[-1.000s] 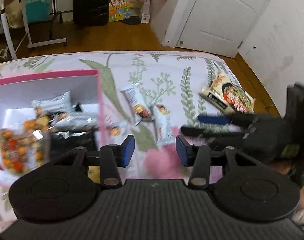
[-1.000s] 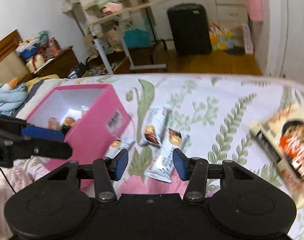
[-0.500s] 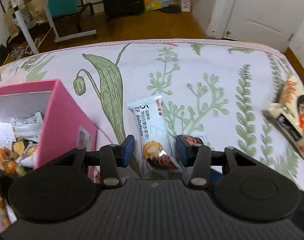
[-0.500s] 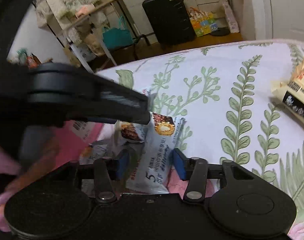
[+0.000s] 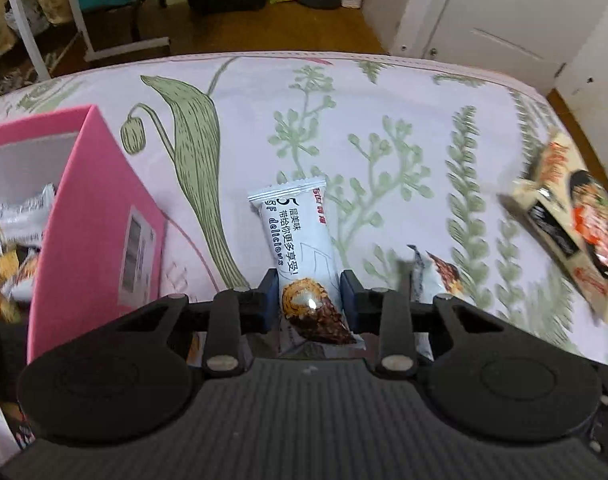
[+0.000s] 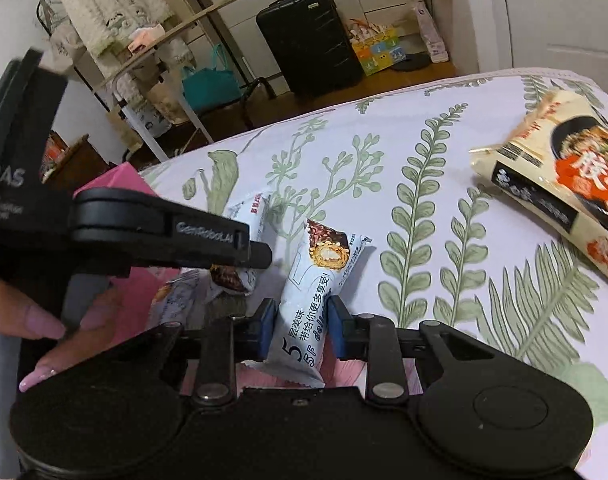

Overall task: Organize snacks
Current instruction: 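Carry the wafer bar into the pink box and open the left tool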

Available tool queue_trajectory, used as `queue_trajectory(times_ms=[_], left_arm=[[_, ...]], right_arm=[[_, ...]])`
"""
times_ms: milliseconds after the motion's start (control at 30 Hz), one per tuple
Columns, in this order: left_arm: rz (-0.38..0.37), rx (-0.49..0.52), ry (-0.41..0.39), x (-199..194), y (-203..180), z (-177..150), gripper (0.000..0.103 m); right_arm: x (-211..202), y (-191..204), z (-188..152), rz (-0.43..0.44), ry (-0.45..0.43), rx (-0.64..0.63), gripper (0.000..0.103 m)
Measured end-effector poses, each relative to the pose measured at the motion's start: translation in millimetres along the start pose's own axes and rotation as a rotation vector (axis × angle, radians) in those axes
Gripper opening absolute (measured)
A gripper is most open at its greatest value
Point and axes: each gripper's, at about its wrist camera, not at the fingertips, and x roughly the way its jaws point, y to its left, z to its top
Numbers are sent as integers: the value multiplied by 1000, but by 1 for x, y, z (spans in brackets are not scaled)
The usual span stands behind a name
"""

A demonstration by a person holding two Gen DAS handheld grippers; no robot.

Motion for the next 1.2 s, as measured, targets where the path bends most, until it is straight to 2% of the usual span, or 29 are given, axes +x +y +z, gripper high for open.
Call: queue_trajectory(times_ms=[233,333,600,767,900,1067,1200], left_arm=[[-52,57,10,-39,-6,-26,31],[-51,82,30,-57,-9,-38,31],[-75,147,52,-105,1,-66,31],[-65,165,36,-138,10,-74,32],[-53,167,13,-166,19,-76,31],[-57,131,-12,-205,47,-76,31],[-15,105,-60,-232,76,-73,31]], right_arm=[[-29,2,-8,22,41,27,32],[-43,6,-15,-8,60,-5,32],[-78,19,-32,-5,48,-22,32],[-106,52,-30,73,41,-61,32],[-115,78,-26,85,67,-111,32],[-120,108,-18,159,106,-163,32],[-123,137,-11,199,94,-235,32]])
